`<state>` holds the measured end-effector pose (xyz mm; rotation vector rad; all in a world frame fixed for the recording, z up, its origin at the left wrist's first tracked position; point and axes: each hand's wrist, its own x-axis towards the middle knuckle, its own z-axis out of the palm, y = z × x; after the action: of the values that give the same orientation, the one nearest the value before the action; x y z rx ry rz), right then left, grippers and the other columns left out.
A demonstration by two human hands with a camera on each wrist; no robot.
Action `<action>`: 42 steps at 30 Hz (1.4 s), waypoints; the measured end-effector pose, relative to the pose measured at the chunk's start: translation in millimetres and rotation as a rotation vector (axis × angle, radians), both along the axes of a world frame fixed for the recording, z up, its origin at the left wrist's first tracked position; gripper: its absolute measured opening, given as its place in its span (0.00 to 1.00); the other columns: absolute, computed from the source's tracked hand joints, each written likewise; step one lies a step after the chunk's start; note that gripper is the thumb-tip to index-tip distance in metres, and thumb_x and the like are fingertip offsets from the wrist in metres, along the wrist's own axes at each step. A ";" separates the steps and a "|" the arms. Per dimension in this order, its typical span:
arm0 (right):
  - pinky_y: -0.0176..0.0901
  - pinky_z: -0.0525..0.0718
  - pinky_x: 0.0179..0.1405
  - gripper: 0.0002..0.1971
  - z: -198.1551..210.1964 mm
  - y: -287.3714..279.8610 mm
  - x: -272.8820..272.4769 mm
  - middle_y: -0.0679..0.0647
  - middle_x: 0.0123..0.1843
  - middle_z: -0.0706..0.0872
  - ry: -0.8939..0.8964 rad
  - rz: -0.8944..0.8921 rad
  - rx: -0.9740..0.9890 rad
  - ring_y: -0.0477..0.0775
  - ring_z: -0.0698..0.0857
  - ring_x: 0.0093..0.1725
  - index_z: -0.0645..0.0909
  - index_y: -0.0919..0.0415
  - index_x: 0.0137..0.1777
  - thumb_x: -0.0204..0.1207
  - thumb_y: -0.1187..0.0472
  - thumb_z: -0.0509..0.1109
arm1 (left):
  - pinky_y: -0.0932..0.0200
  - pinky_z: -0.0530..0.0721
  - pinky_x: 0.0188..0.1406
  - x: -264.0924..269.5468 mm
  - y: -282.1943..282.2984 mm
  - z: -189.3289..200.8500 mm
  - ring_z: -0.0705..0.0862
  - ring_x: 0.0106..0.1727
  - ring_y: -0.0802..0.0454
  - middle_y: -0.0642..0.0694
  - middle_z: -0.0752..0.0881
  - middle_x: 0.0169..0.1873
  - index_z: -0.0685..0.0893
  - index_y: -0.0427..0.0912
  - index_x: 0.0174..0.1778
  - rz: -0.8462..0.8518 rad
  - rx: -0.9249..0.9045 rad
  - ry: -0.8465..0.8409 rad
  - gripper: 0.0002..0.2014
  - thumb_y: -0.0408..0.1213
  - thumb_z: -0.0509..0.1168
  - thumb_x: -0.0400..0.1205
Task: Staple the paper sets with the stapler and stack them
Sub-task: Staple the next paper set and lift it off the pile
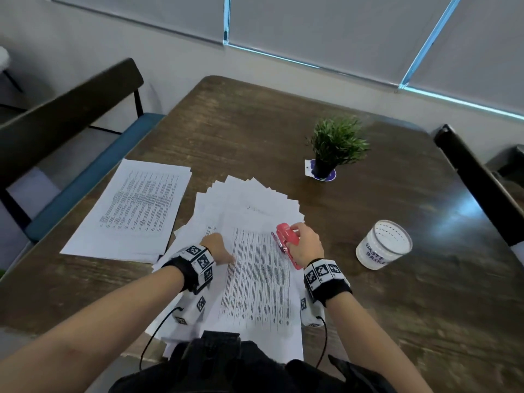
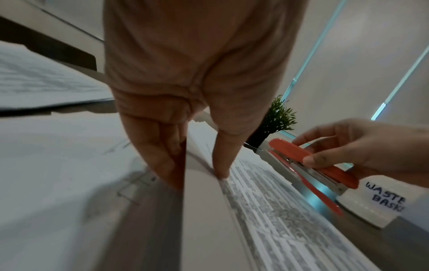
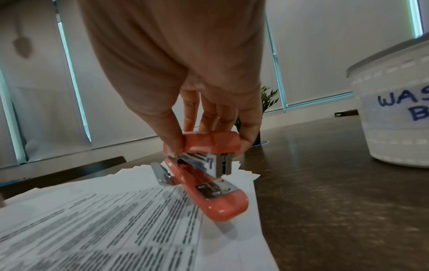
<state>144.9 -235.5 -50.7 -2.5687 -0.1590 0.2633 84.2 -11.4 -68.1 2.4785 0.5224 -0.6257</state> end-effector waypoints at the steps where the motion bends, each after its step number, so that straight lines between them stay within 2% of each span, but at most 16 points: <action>1: 0.52 0.84 0.58 0.18 -1.1 0.5 -3.0 0.56 0.62 0.84 0.011 0.022 -0.021 0.60 0.84 0.59 0.77 0.55 0.65 0.75 0.64 0.69 | 0.65 0.75 0.27 4.2 4.3 -0.8 0.81 0.43 0.46 0.48 0.77 0.31 0.73 0.41 0.33 0.027 -0.012 -0.012 0.17 0.44 0.73 0.77; 7: 0.50 0.83 0.58 0.20 -12.2 10.5 -17.7 0.52 0.64 0.83 0.035 0.100 -0.117 0.57 0.83 0.61 0.77 0.50 0.66 0.75 0.64 0.70 | 0.61 0.77 0.31 35.9 5.2 10.1 0.78 0.34 0.50 0.48 0.76 0.31 0.70 0.40 0.36 0.152 -0.032 -0.129 0.16 0.39 0.73 0.76; 9: 0.51 0.83 0.59 0.20 -12.7 14.4 -19.2 0.52 0.64 0.82 0.031 0.101 -0.127 0.57 0.83 0.60 0.77 0.50 0.66 0.75 0.66 0.70 | 0.56 0.84 0.40 43.0 3.1 6.3 0.83 0.44 0.47 0.43 0.82 0.42 0.77 0.34 0.48 0.140 0.008 -0.083 0.23 0.46 0.78 0.70; 10: 0.53 0.84 0.59 0.20 -12.3 15.8 -19.6 0.52 0.63 0.82 0.029 0.108 -0.136 0.57 0.83 0.60 0.76 0.51 0.66 0.75 0.66 0.70 | 0.53 0.85 0.50 45.9 2.6 1.1 0.84 0.54 0.43 0.39 0.83 0.54 0.75 0.32 0.61 0.132 0.049 -0.068 0.35 0.51 0.80 0.67; 11: 0.54 0.84 0.59 0.20 -12.4 16.5 -19.9 0.53 0.63 0.82 0.028 0.115 -0.144 0.58 0.83 0.60 0.76 0.51 0.66 0.75 0.67 0.70 | 0.49 0.83 0.60 45.9 0.9 -1.4 0.80 0.65 0.40 0.37 0.78 0.64 0.69 0.31 0.71 0.136 0.074 -0.060 0.46 0.53 0.81 0.65; 13: 0.54 0.84 0.58 0.19 -12.0 16.3 -19.4 0.53 0.62 0.82 0.020 0.124 -0.152 0.58 0.83 0.59 0.76 0.52 0.64 0.75 0.67 0.70 | 0.47 0.76 0.70 45.9 -2.9 -3.3 0.73 0.74 0.38 0.36 0.71 0.72 0.59 0.33 0.78 0.152 0.125 -0.069 0.54 0.55 0.82 0.65; 15: 0.51 0.84 0.57 0.17 -12.4 14.8 -16.9 0.53 0.61 0.83 -0.002 0.133 -0.162 0.57 0.83 0.59 0.78 0.53 0.62 0.76 0.67 0.70 | 0.49 0.79 0.65 45.8 -3.8 -4.5 0.76 0.71 0.39 0.36 0.74 0.70 0.65 0.33 0.74 0.170 0.140 -0.055 0.49 0.55 0.80 0.67; 18: 0.48 0.82 0.56 0.15 -11.7 13.8 -13.3 0.53 0.60 0.83 -0.030 0.161 -0.182 0.57 0.82 0.59 0.81 0.55 0.62 0.77 0.67 0.69 | 0.56 0.84 0.46 48.7 2.0 -13.5 0.85 0.54 0.41 0.40 0.86 0.54 0.78 0.33 0.58 0.204 0.073 -0.069 0.32 0.53 0.79 0.69; 20: 0.48 0.83 0.56 0.15 -11.4 13.2 -11.2 0.53 0.60 0.83 -0.031 0.160 -0.175 0.57 0.82 0.58 0.82 0.54 0.62 0.77 0.67 0.69 | 0.51 0.84 0.54 46.7 4.2 -17.5 0.84 0.55 0.40 0.40 0.85 0.54 0.78 0.34 0.58 0.219 0.088 -0.126 0.31 0.53 0.79 0.69; 22: 0.48 0.83 0.56 0.15 -11.2 13.0 -10.4 0.53 0.60 0.83 -0.030 0.166 -0.174 0.56 0.82 0.58 0.82 0.54 0.62 0.77 0.67 0.69 | 0.45 0.80 0.64 45.2 2.0 -17.8 0.79 0.65 0.38 0.38 0.77 0.66 0.74 0.37 0.66 0.226 0.147 -0.190 0.34 0.51 0.77 0.70; 29: 0.48 0.82 0.54 0.16 -12.2 11.5 -11.0 0.53 0.60 0.82 -0.029 0.171 -0.187 0.57 0.82 0.58 0.81 0.54 0.63 0.77 0.66 0.70 | 0.47 0.72 0.72 35.3 -7.9 -20.3 0.65 0.78 0.40 0.37 0.65 0.77 0.71 0.35 0.72 0.180 0.081 -0.325 0.35 0.43 0.78 0.73; 34: 0.49 0.82 0.55 0.16 -13.1 9.5 -11.0 0.52 0.60 0.82 -0.019 0.164 -0.184 0.56 0.82 0.58 0.81 0.52 0.63 0.76 0.66 0.70 | 0.47 0.77 0.64 26.8 -9.3 -15.7 0.77 0.67 0.36 0.34 0.80 0.64 0.75 0.33 0.69 0.252 -0.051 -0.414 0.27 0.40 0.74 0.78; 37: 0.51 0.83 0.56 0.17 -13.0 6.1 -8.8 0.52 0.61 0.82 -0.013 0.156 -0.193 0.56 0.82 0.59 0.81 0.51 0.63 0.76 0.66 0.70 | 0.50 0.79 0.51 24.9 -7.0 -7.7 0.83 0.57 0.36 0.36 0.86 0.50 0.83 0.34 0.50 0.240 -0.033 -0.345 0.18 0.45 0.75 0.77; 39: 0.50 0.83 0.55 0.17 -11.7 3.1 -6.3 0.52 0.61 0.83 -0.013 0.151 -0.202 0.56 0.82 0.59 0.81 0.51 0.63 0.76 0.67 0.70 | 0.54 0.73 0.41 25.8 -8.3 -4.4 0.81 0.46 0.40 0.45 0.79 0.34 0.74 0.42 0.33 0.307 -0.022 -0.358 0.17 0.44 0.76 0.76; 41: 0.50 0.82 0.55 0.17 -10.3 -0.4 -2.5 0.52 0.61 0.83 -0.015 0.136 -0.199 0.56 0.82 0.59 0.80 0.52 0.63 0.76 0.67 0.69 | 0.57 0.68 0.41 27.7 -13.2 -1.5 0.75 0.44 0.44 0.50 0.71 0.30 0.65 0.47 0.30 0.362 -0.035 -0.394 0.22 0.42 0.75 0.78; 42: 0.50 0.82 0.54 0.17 -10.0 -1.7 -0.9 0.52 0.61 0.83 -0.013 0.121 -0.195 0.57 0.82 0.59 0.80 0.52 0.63 0.76 0.67 0.69 | 0.56 0.68 0.41 29.4 -16.5 -0.7 0.75 0.45 0.43 0.47 0.75 0.32 0.69 0.44 0.33 0.388 -0.053 -0.411 0.19 0.42 0.74 0.79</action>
<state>143.9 -237.2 -60.8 -2.7588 -0.3078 0.3220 113.6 -27.9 -68.7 2.2758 0.7764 0.0236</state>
